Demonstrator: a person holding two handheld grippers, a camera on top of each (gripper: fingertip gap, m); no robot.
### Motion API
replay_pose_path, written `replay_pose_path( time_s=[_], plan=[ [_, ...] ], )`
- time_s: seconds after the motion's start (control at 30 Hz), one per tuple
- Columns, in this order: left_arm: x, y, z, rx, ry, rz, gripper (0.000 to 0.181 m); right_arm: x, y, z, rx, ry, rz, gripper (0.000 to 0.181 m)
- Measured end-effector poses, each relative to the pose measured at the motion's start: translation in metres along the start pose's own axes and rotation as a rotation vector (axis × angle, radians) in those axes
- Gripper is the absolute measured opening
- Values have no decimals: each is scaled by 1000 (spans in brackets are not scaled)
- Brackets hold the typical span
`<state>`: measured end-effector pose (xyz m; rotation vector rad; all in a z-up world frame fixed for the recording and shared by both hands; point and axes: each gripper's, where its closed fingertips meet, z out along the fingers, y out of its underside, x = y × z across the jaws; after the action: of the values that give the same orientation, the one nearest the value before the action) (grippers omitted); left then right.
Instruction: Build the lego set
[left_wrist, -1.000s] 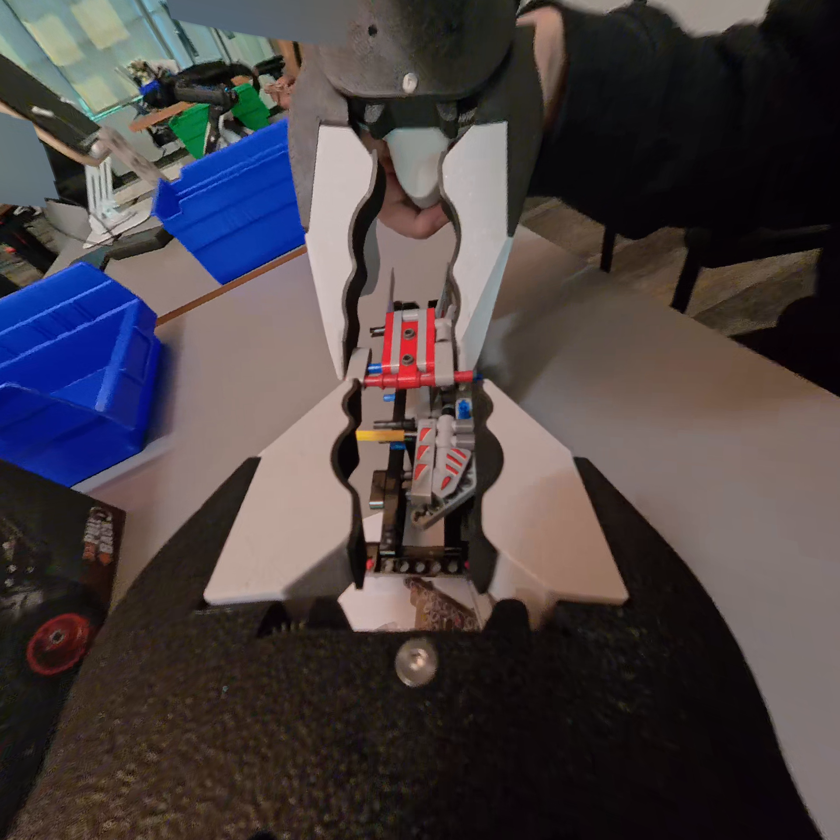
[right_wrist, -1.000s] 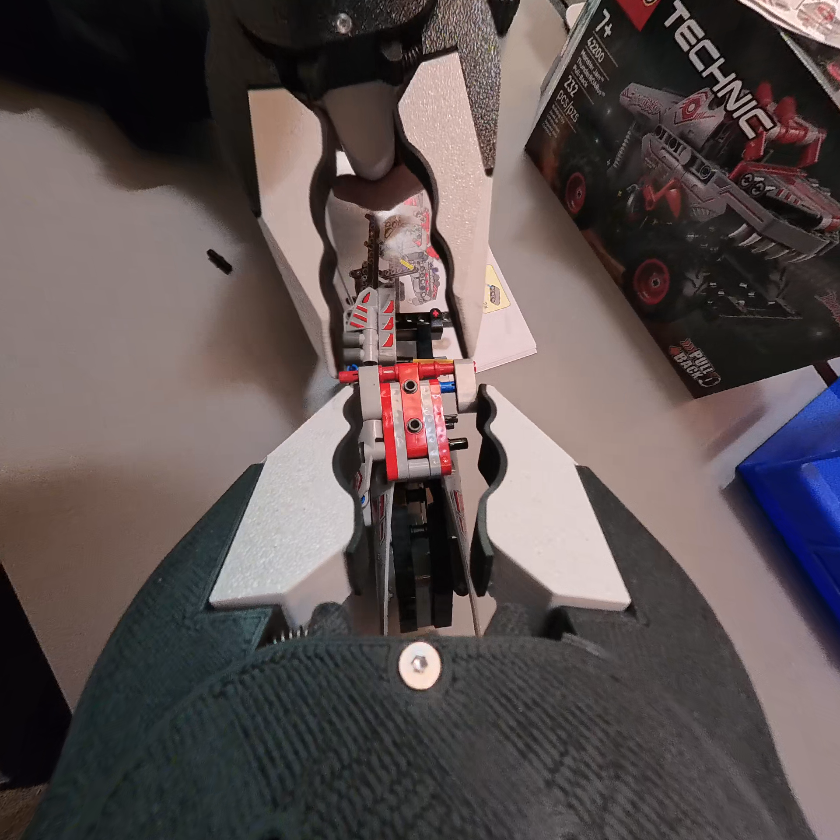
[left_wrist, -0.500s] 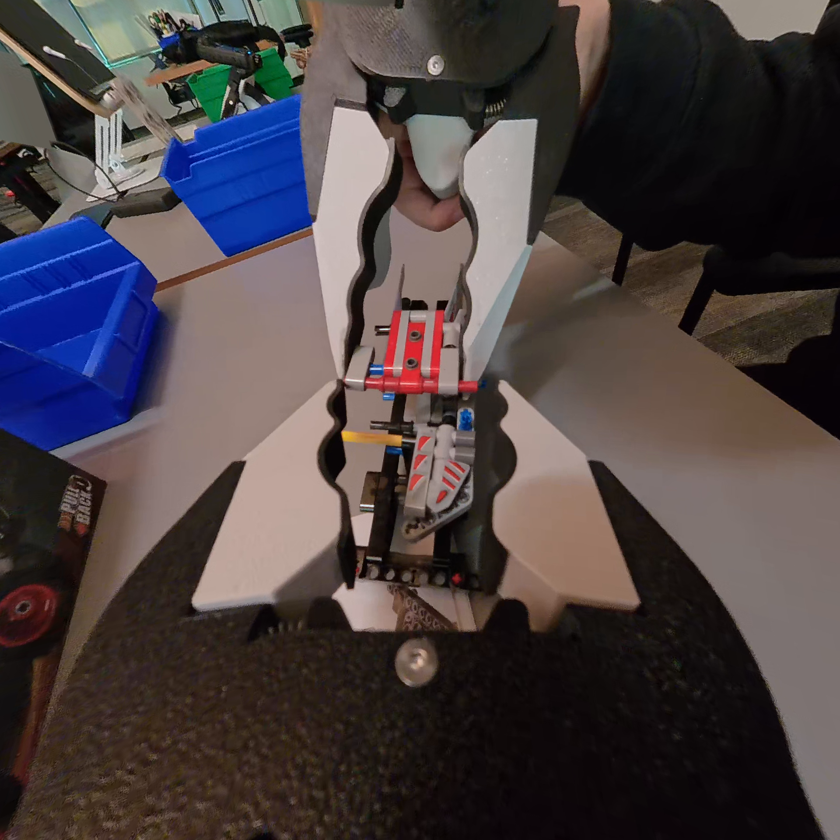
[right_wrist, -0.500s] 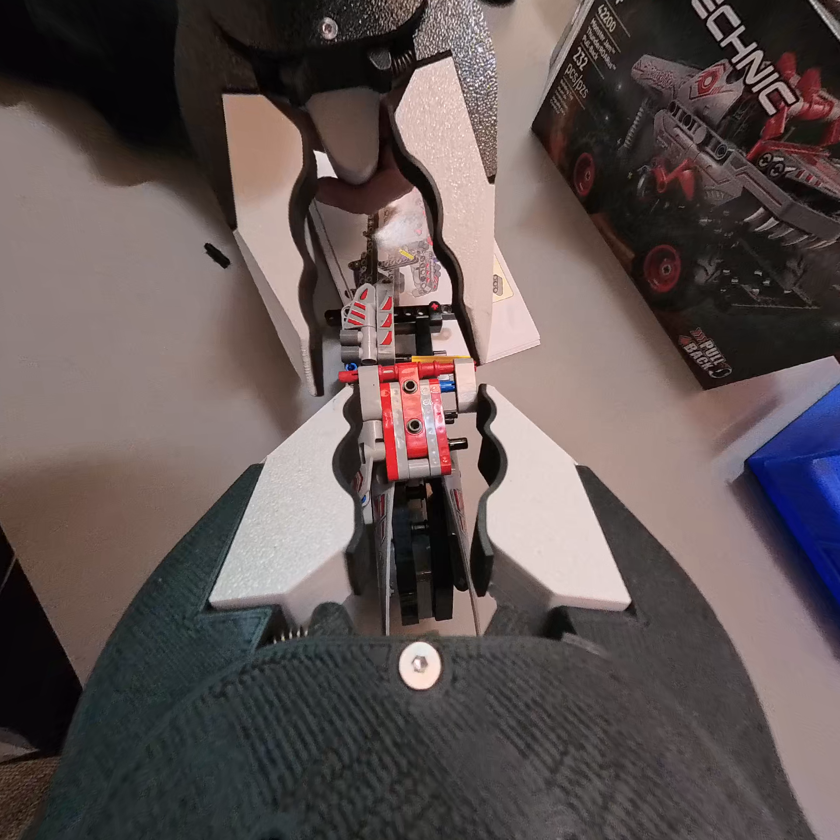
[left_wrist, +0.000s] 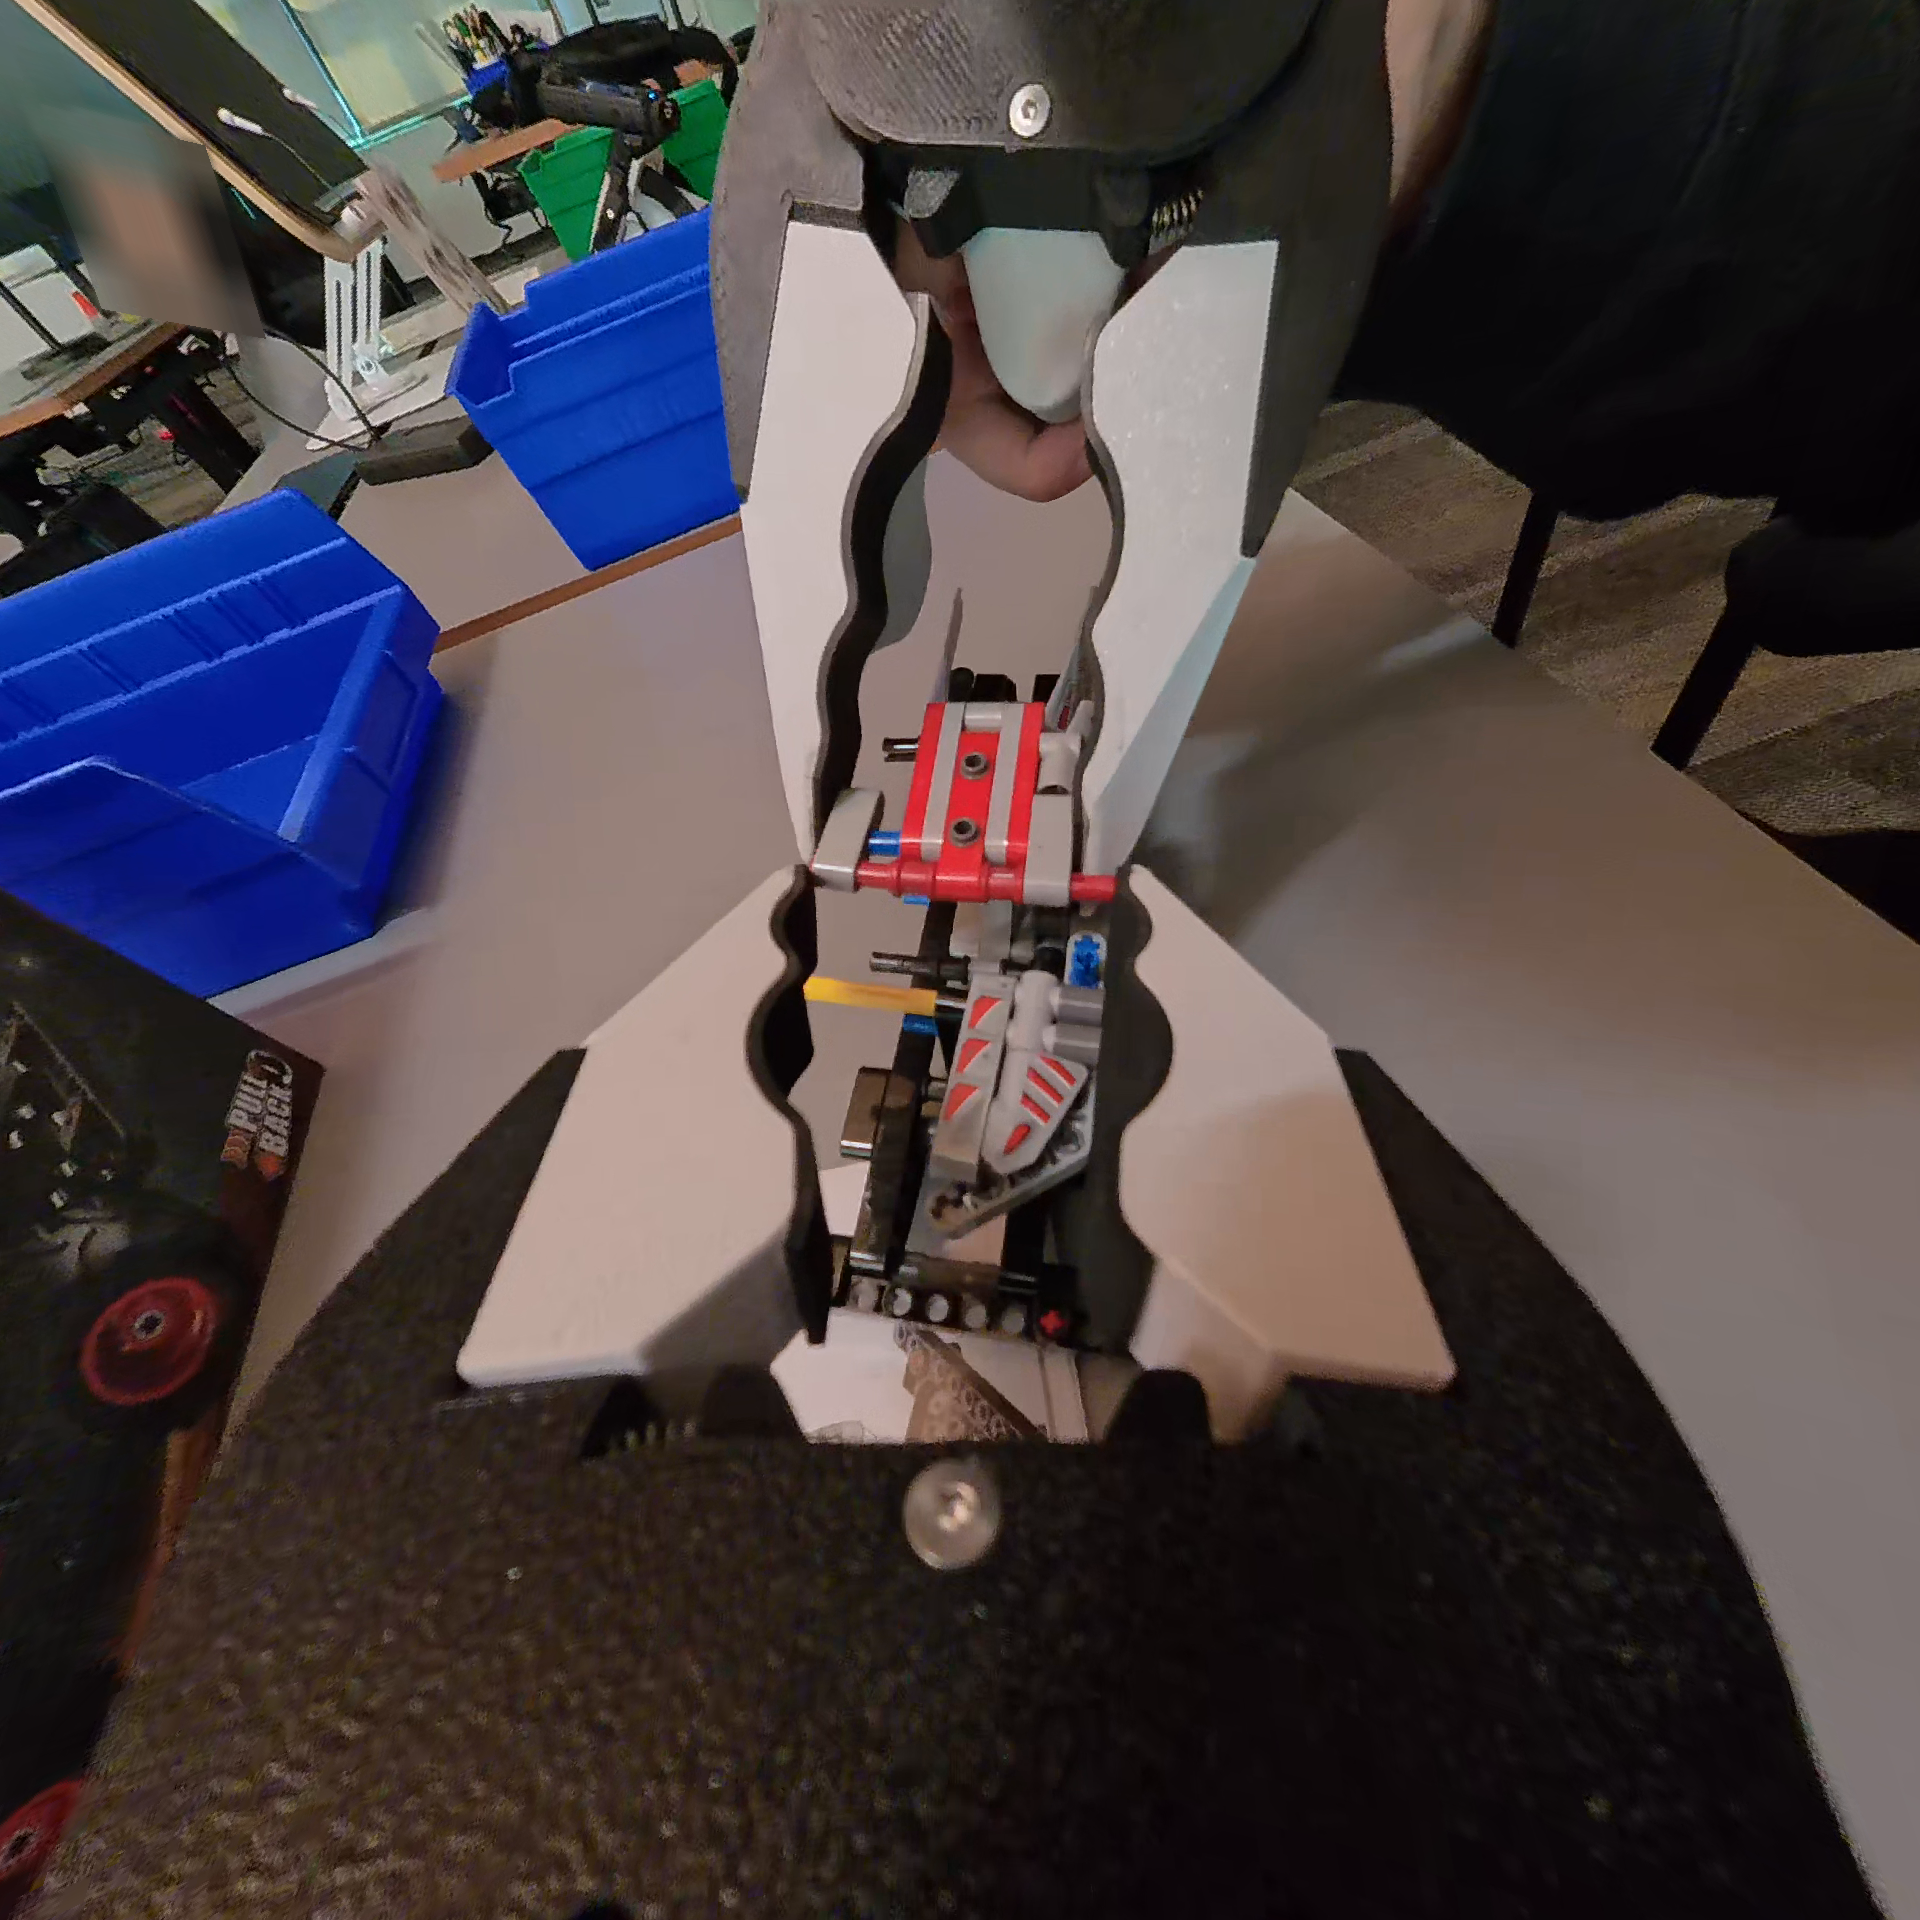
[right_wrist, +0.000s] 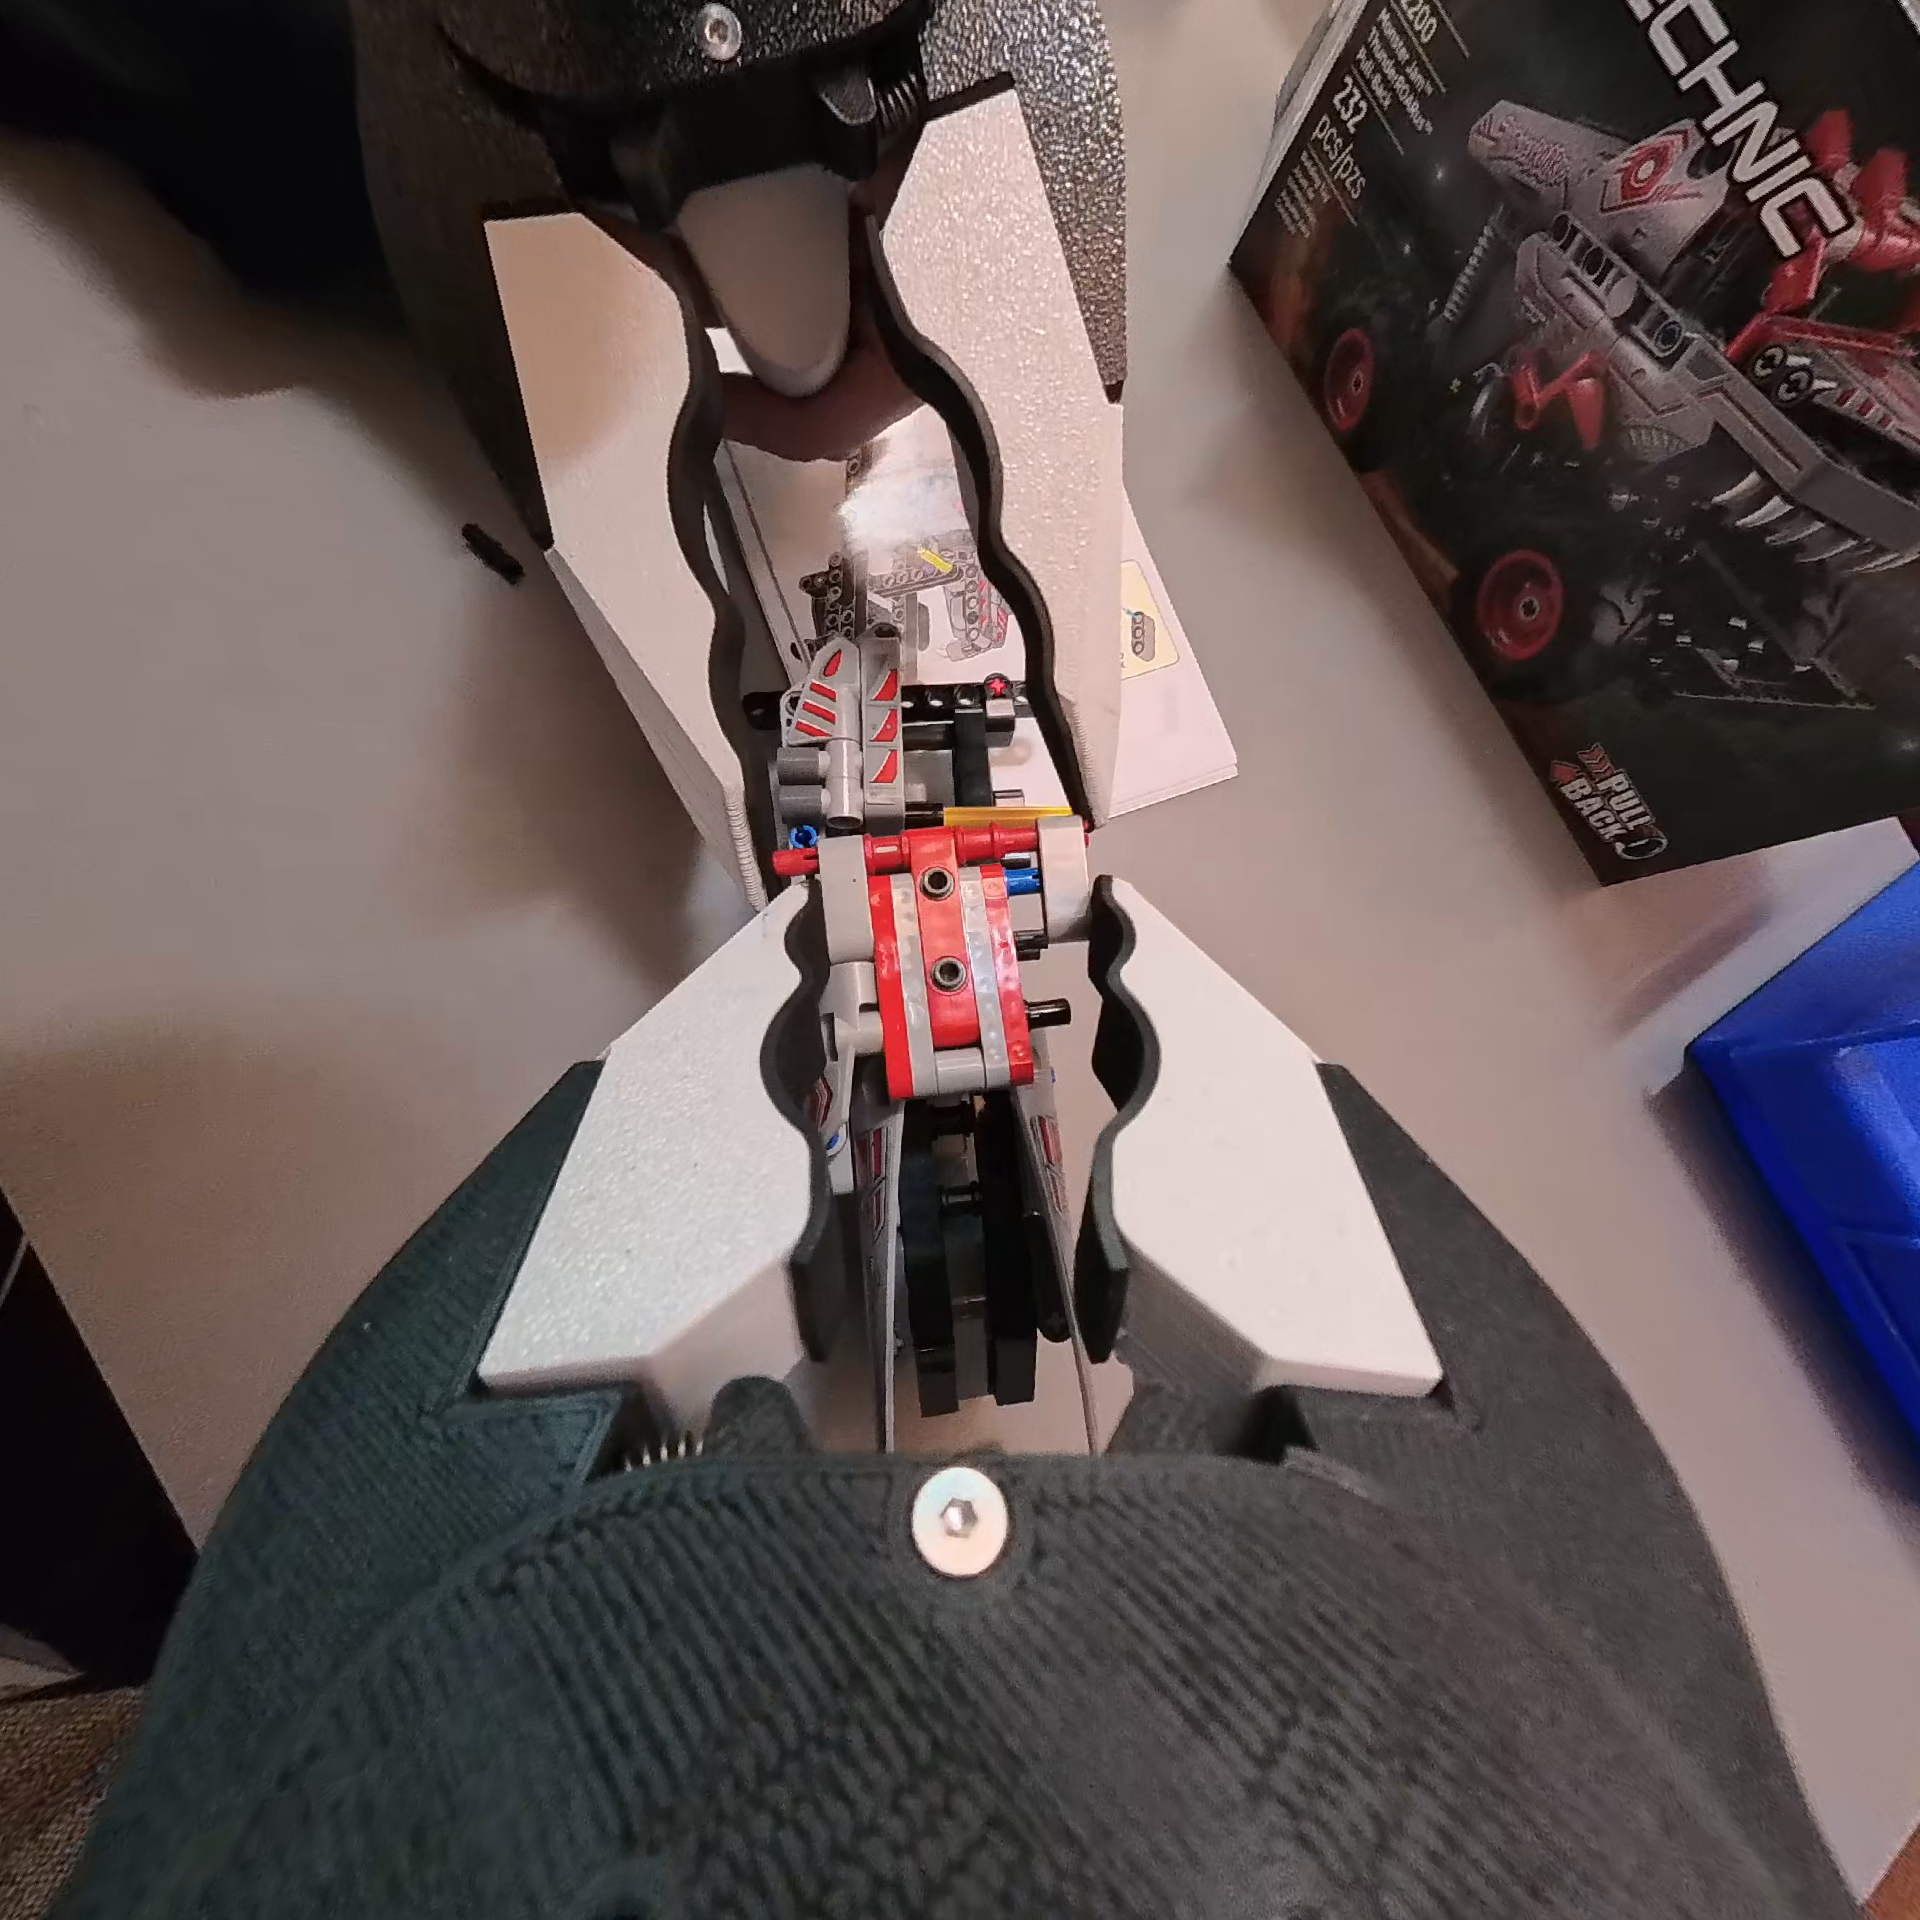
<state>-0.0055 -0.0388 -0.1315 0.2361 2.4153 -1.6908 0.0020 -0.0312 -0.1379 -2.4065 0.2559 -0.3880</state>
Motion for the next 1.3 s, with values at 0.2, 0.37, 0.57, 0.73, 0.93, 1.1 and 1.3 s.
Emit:
replay_pose_path(
  time_s=[0.2, 0.37, 0.57, 0.73, 0.93, 1.1, 1.3],
  plan=[
    [1, 0, 1, 3, -3, -4, 54, -1, 1, 0, -17, 2, -19, 49],
    [1, 1, 1, 6, -9, -10, 54, 0, 1, 0, -33, 9, -31, 49],
    [1, 1, 1, 6, -20, -9, 54, 0, 1, 0, -31, 9, -29, 49],
    [1, 1, 1, -4, -30, 0, 54, 0, 2, 0, -34, 7, -34, 49],
    [2, 1, 2, -11, -41, 13, 54, 0, 2, 0, -40, 14, -46, 49],
    [1, 1, 2, -19, -47, 23, 54, 0, 2, 0, -46, 19, -50, 49],
    [0, 0, 1, -18, -47, 8, 54, -1, 2, -1, -54, 15, -54, 49]
  ],
)
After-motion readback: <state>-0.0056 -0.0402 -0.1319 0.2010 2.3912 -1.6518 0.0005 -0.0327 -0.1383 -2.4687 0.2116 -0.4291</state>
